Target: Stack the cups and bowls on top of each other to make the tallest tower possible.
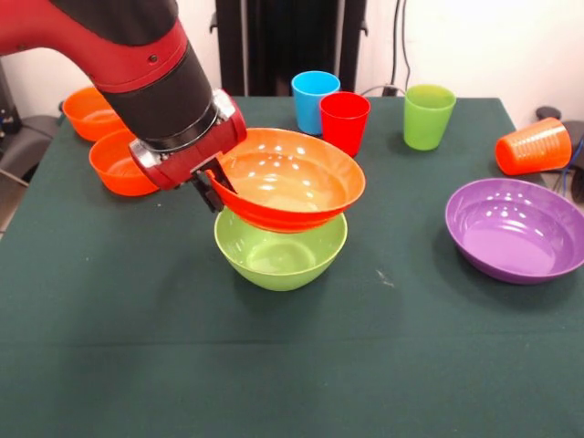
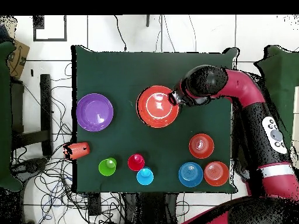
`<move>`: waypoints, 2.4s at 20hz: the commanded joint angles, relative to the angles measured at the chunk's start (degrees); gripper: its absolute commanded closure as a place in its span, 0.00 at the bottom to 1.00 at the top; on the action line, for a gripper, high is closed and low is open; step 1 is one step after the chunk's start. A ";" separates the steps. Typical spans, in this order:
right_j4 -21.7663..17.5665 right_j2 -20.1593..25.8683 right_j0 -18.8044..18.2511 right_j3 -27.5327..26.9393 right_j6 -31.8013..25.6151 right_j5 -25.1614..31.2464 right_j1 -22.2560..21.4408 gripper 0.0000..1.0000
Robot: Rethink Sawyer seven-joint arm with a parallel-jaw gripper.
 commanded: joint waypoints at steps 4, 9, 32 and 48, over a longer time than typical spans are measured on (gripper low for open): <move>2.77 5.24 -1.13 2.75 -18.79 4.56 6.14 1.00; 2.07 5.67 -1.31 2.43 -18.78 4.79 6.55 1.00; -1.04 6.58 -1.52 -0.68 -22.50 7.60 8.21 1.00; -2.54 6.95 -2.81 -3.60 -27.81 10.87 9.09 1.00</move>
